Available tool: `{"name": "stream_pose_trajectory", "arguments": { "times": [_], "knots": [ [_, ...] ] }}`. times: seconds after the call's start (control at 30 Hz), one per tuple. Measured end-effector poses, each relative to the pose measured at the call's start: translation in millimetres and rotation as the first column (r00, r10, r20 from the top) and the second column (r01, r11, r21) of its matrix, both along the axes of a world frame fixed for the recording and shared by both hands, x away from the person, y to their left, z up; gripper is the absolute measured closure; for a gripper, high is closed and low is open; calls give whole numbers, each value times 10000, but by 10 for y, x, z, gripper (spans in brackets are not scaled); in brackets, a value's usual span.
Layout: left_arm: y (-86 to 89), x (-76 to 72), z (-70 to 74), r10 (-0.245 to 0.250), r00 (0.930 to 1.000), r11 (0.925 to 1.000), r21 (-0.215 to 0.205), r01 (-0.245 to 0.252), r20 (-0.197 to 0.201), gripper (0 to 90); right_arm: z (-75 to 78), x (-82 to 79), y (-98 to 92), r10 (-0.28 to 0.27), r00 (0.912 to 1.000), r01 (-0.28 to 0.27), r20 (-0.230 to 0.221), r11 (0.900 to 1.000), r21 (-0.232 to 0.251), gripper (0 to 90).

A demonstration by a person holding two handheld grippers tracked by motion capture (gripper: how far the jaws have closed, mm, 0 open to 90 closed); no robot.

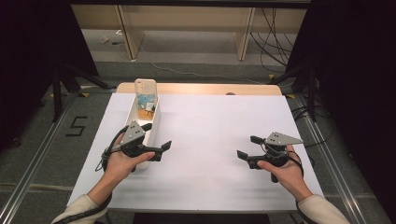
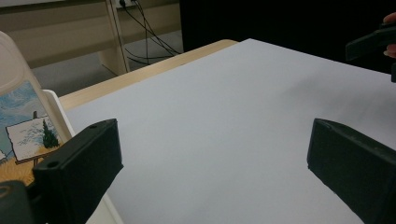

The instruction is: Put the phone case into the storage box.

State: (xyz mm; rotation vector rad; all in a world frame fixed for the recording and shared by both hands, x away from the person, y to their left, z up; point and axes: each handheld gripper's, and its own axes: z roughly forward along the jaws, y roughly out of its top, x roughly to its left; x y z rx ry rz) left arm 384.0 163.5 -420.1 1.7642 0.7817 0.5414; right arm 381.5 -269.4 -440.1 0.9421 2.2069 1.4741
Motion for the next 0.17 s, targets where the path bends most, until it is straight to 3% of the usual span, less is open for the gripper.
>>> {"name": "stream_pose_trajectory", "arguments": {
  "times": [0.17],
  "knots": [
    [-1,6,-6,-23,10000,10000,21,23,-38,26,1,2,-5,-4,10000,4,-13,10000,-6,158]
  ]
}}
